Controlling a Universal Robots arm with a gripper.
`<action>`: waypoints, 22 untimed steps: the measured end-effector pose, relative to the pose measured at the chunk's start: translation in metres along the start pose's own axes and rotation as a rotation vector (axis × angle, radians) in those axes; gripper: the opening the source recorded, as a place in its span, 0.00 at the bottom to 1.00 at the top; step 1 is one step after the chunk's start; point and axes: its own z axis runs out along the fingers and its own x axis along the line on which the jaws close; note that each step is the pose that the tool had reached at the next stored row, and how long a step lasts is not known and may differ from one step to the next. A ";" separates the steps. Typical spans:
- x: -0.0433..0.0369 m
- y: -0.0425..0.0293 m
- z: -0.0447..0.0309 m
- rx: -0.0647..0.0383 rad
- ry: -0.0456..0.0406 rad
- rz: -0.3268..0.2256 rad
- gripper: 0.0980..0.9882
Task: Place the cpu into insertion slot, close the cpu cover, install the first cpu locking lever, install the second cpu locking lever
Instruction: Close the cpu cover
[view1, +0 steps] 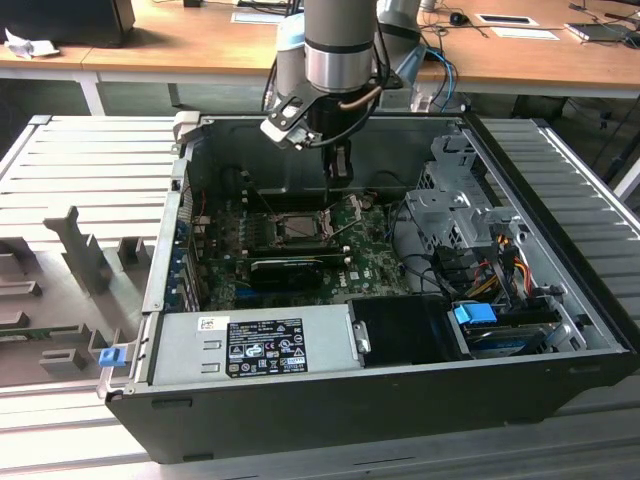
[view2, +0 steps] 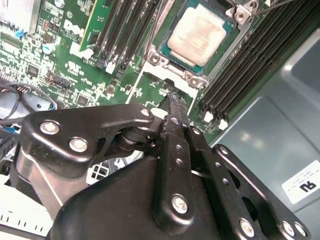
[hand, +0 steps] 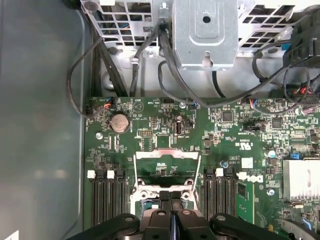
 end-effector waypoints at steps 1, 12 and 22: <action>0.0005 0.0025 0.0001 0.000 0.0000 0.000 0.01; 0.0021 0.0265 0.0019 0.000 0.0004 -0.003 0.01; 0.0032 0.0516 0.0040 0.006 0.0005 -0.007 0.01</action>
